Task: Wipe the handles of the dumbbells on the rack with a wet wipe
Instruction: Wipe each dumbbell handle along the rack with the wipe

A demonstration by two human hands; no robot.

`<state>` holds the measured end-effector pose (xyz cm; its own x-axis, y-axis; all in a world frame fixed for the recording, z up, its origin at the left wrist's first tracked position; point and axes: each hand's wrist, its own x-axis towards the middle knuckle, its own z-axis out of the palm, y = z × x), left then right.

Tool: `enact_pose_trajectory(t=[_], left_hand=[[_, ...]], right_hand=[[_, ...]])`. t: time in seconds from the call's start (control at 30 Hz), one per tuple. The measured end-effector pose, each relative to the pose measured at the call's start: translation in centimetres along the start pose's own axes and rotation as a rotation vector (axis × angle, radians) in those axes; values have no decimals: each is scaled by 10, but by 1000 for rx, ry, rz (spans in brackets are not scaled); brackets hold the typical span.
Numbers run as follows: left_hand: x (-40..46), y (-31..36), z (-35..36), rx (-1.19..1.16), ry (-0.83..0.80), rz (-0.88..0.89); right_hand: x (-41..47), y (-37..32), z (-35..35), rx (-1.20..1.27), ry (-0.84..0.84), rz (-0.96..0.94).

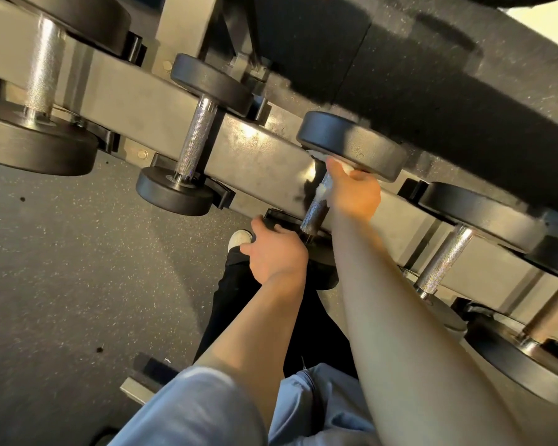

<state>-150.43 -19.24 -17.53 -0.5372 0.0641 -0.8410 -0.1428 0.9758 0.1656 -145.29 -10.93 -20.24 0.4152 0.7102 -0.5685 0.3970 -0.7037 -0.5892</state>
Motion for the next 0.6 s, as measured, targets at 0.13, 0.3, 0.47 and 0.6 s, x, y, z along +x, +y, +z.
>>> enact_pose_trajectory(t=[0.13, 0.3, 0.47, 0.6], left_hand=[[0, 0, 0, -7, -1, -1], [1, -1, -1, 1, -6, 14], [1, -1, -3, -16, -23, 13], [1, -1, -2, -24, -15, 11]], right_hand=[[9, -3, 10, 88, -88, 115], [10, -10, 29, 9, -20, 163], [5, -16, 37, 40, 26, 210], [7, -9, 28, 19, -25, 127]])
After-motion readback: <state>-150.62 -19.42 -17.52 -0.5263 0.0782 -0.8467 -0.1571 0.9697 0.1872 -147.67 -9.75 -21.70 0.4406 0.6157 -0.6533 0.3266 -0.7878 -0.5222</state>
